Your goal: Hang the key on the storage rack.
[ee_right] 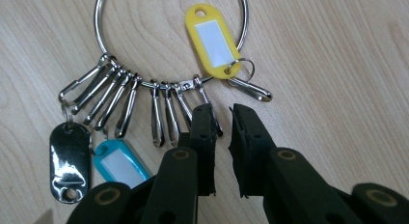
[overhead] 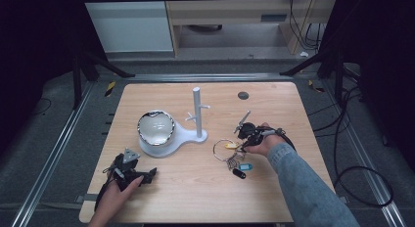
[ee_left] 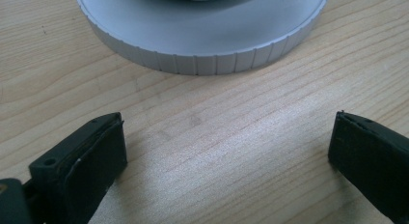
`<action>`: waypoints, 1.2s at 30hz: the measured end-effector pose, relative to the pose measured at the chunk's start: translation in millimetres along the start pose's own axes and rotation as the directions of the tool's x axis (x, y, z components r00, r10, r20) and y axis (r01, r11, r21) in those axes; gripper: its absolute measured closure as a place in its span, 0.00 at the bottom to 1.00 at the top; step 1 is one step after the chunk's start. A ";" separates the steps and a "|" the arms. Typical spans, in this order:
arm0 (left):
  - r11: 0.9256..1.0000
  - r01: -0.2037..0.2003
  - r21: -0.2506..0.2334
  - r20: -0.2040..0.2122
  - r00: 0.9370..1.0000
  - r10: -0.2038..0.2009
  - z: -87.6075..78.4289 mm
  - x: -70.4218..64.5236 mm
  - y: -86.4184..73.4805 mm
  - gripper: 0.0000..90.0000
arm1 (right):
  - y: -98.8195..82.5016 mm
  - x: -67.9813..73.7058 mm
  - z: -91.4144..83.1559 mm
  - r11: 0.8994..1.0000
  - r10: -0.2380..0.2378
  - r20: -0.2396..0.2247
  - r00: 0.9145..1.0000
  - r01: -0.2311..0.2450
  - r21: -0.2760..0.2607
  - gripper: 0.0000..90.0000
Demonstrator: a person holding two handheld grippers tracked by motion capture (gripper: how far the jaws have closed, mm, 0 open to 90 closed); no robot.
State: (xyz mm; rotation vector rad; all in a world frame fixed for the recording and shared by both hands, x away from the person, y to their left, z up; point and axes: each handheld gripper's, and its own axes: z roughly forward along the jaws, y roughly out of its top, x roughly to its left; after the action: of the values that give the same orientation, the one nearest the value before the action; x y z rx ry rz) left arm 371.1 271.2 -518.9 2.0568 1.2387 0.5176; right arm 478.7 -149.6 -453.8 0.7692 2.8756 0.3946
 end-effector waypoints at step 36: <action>1.000 -0.002 -0.002 0.003 1.000 0.002 0.1 -0.5 -0.1 0.00 | 14.4 7.5 -16.7 0.999 0.009 -0.042 0.999 -0.010 -0.034 0.98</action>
State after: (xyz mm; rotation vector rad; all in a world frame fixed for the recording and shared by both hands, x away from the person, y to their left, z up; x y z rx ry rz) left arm 370.8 270.8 -519.0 2.0565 1.2342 0.5156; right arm 475.7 -137.4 -434.3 0.7779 2.8966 0.4651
